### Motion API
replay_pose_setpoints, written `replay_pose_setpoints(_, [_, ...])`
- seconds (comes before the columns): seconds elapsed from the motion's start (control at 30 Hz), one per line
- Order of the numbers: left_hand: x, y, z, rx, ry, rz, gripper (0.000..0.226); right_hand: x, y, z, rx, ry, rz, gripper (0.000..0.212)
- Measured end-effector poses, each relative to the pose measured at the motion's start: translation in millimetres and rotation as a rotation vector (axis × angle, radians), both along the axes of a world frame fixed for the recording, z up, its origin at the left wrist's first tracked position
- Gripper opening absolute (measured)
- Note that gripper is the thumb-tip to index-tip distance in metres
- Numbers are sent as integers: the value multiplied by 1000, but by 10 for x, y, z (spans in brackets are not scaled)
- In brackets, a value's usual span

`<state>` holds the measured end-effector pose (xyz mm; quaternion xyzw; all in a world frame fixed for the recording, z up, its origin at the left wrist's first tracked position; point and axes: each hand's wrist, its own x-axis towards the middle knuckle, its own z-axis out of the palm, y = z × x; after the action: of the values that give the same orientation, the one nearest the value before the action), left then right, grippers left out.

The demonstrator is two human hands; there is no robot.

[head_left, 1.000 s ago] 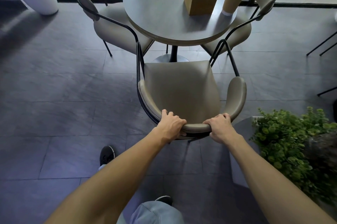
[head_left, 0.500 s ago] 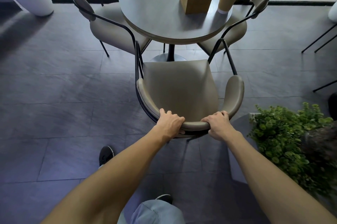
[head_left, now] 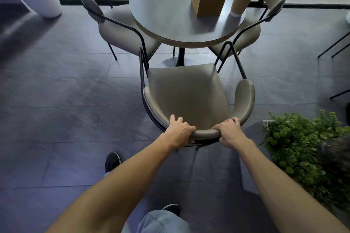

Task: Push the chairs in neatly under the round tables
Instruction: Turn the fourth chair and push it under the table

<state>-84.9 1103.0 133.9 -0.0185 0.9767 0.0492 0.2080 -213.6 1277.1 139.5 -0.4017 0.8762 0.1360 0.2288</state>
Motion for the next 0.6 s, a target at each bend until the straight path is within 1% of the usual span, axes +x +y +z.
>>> replay_pose_setpoints(0.33, [4,-61,-9,-11,76,-99,34,4,-32,-23,16,4,-18,43])
replay_pose_setpoints(0.6, [-12,-64,13,14,48,-86,34,38,-42,-20,10,15,-44,38])
